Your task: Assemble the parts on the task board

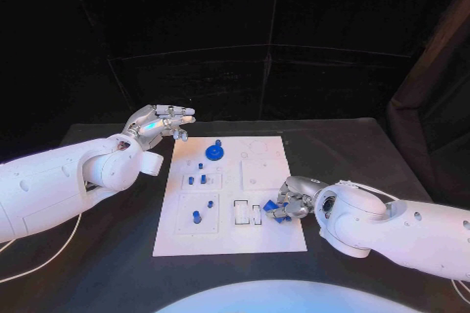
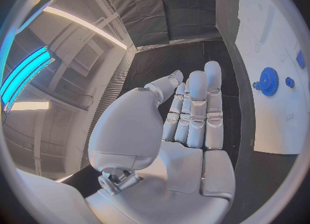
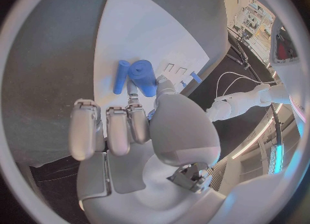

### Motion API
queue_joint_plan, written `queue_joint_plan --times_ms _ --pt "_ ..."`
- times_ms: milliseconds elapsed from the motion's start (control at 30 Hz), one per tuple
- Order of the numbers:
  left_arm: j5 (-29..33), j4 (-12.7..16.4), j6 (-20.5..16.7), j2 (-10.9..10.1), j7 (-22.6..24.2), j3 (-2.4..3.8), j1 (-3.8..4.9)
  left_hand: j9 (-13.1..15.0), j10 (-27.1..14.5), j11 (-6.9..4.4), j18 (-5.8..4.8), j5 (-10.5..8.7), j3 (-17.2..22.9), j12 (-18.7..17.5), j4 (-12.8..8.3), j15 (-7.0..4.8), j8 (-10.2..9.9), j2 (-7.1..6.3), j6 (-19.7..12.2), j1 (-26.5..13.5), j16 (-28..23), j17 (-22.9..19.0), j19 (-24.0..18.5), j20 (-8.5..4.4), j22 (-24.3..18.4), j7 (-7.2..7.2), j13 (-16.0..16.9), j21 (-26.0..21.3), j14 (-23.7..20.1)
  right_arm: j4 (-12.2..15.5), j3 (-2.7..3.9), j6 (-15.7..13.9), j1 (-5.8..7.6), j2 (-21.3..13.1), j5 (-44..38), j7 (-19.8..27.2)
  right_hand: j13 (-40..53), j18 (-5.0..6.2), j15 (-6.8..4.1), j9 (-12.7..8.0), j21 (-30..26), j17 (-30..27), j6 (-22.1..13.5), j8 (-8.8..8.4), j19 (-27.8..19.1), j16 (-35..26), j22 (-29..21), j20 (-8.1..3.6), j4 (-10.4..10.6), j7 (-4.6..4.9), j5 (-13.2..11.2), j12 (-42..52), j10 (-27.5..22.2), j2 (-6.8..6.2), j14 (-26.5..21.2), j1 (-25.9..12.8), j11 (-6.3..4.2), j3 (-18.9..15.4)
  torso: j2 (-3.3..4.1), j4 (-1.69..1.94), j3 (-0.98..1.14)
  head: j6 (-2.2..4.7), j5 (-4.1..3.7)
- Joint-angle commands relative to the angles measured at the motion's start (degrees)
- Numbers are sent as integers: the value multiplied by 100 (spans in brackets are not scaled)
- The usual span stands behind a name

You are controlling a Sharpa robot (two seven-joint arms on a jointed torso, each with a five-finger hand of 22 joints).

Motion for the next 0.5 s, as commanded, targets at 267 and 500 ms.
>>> queue_joint_plan --times_ms 267,500 --pt "12 -15 81 30 11 2 3 -5 -31 5 33 -27 -24 34 -17 1 7 28 -42 -47 -29 -5 -40 14 -10 -9 -6 -30 -53 317 4 -892 8 -161 712 380 583 -131 -141 211 56 588 274 130 73 50 92 -112 -167 -150 45 108 137 302 433 318 -167 181 8 12 -2 40 -1" --pt "12 -11 70 20 7 2 2 -5 -31 5 33 -27 -24 34 -17 1 7 28 -42 -47 -29 -5 -40 14 -10 -9 -6 -30 -53 345 5 -1142 9 -87 1043 549 601 -138 -166 271 62 583 313 80 84 45 117 -148 -180 -165 -188 96 151 370 430 347 -187 307 5 -1 -10 30 53"
